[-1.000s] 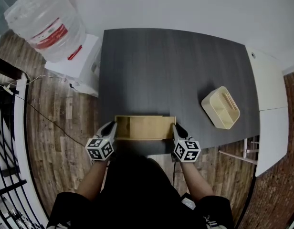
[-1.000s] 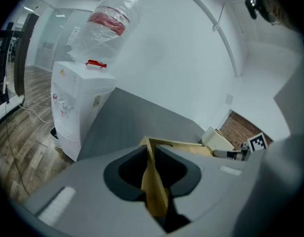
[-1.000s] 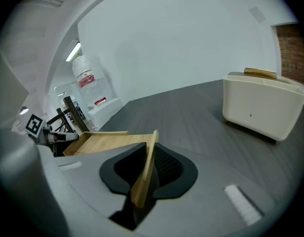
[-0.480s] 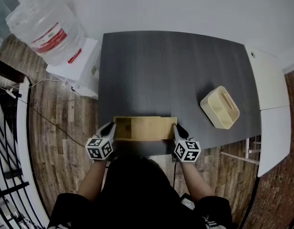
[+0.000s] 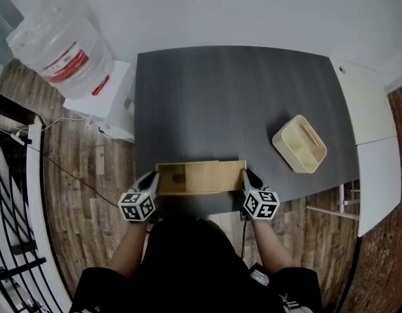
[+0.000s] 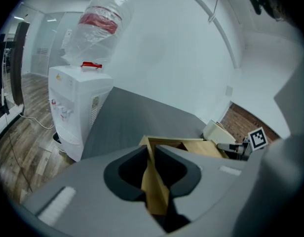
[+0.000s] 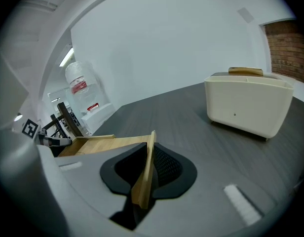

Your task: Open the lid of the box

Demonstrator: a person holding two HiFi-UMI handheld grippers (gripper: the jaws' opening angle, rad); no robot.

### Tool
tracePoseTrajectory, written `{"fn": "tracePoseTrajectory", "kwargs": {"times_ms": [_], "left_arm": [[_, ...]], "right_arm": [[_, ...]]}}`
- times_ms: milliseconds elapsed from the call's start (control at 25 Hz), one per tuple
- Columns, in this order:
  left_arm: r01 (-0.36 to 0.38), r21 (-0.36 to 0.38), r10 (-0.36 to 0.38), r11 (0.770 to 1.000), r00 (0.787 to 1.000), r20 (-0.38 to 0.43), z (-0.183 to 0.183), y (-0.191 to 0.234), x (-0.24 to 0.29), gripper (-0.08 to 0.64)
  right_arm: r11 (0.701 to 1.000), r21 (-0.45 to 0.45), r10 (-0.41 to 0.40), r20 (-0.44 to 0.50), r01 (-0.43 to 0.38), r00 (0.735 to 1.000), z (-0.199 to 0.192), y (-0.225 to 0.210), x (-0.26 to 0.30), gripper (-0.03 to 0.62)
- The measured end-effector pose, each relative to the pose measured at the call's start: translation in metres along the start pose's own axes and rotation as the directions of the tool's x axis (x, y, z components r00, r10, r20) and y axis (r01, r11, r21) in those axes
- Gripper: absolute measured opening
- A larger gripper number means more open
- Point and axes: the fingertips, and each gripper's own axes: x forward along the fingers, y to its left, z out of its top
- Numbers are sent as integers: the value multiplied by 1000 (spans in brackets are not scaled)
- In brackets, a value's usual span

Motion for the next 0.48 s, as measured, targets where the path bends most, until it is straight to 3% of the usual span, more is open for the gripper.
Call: {"fn": "tracePoseTrajectory", "kwargs": {"times_ms": [480], "left_arm": [[7, -13, -7, 1000, 1000, -19, 0, 0, 2, 48]], "right_arm": [[999, -13, -36, 0, 36, 999, 3, -12, -3, 43]]}}
